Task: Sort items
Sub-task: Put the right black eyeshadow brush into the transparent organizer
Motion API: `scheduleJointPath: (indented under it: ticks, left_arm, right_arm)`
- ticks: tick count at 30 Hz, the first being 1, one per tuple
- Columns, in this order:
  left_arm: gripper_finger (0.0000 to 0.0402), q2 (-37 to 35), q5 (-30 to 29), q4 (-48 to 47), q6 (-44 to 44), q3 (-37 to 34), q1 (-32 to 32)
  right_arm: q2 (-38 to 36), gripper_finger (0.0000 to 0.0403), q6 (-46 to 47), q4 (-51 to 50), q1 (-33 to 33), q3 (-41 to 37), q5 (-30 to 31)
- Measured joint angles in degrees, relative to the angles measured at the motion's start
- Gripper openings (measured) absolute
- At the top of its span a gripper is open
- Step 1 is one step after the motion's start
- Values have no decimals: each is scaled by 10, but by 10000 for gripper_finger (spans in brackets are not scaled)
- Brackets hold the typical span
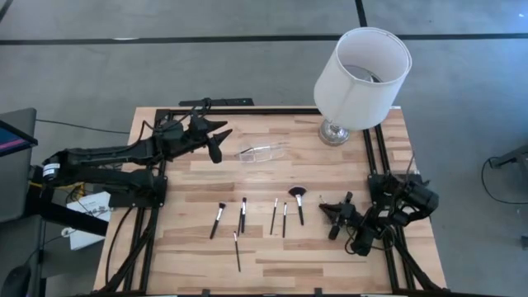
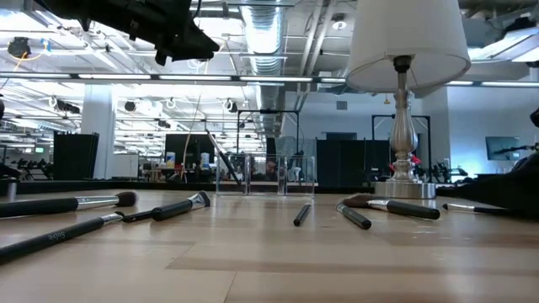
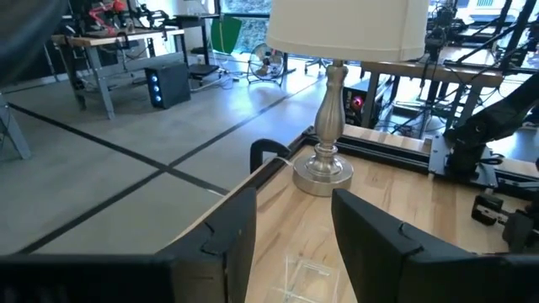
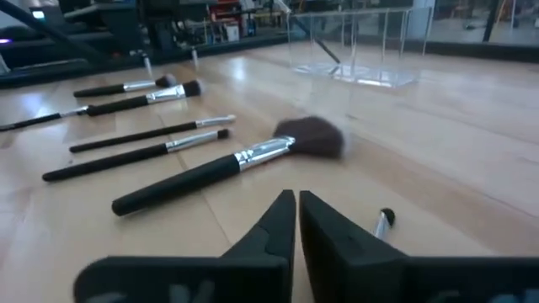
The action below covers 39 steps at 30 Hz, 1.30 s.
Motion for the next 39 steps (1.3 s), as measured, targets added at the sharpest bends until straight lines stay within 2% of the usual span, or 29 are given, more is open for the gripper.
scheduleJointPath:
  ticks: [3, 8, 13, 18, 23, 27, 32, 39]
  left_arm:
    - [154, 0, 0, 0, 2, 0, 0]
    - [154, 0, 0, 0, 3, 0, 0]
    - [154, 0, 0, 0, 3, 0, 0]
    - [154, 0, 0, 0, 3, 0, 0]
    - [154, 0, 0, 0, 3, 0, 0]
    - [154, 0, 0, -4, 3, 0, 0]
    - [154, 0, 0, -5, 3, 0, 0]
    - [154, 3, 0, -6, 3, 0, 0]
  right_arm:
    - [-27, 21, -10, -2, -6, -4, -35]
    - [-85, 78, -26, -3, -15, -15, -86]
    - [-167, 132, -87, -12, -28, -24, -155]
    - [-251, 177, -162, -14, -48, -24, -158]
    - [-325, 191, -206, -53, -58, -23, -163]
    - [-360, 182, -138, -136, -54, -23, -175]
    - [-366, 166, 9, -247, -52, -23, -206]
    - [-298, 166, 68, -247, -60, -15, -221]
